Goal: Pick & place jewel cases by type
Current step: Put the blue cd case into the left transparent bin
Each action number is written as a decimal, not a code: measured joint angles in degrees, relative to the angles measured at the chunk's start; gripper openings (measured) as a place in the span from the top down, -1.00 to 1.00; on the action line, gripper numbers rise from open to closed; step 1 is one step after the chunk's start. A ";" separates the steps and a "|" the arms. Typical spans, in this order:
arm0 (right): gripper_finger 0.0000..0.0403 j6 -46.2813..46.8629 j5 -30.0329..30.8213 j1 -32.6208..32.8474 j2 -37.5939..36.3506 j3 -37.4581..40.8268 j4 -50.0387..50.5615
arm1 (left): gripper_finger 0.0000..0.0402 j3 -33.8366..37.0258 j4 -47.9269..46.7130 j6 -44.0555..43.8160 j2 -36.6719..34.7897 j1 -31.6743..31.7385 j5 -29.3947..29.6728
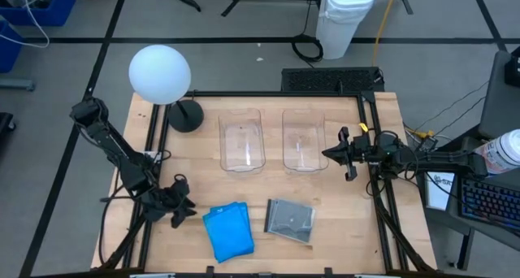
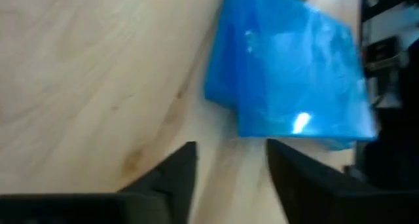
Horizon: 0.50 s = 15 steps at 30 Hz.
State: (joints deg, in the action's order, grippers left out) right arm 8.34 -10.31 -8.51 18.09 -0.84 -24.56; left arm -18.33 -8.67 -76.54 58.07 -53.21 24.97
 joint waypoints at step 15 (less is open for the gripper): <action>1.00 0.00 0.00 -0.02 -0.02 0.01 -0.50 | -0.91 7.47 16.45 -5.00 1.33 2.18 0.88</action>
State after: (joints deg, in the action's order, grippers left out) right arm 8.34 -10.31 -8.54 18.06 -0.83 -25.06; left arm -10.85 7.79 -81.54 59.40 -51.03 25.85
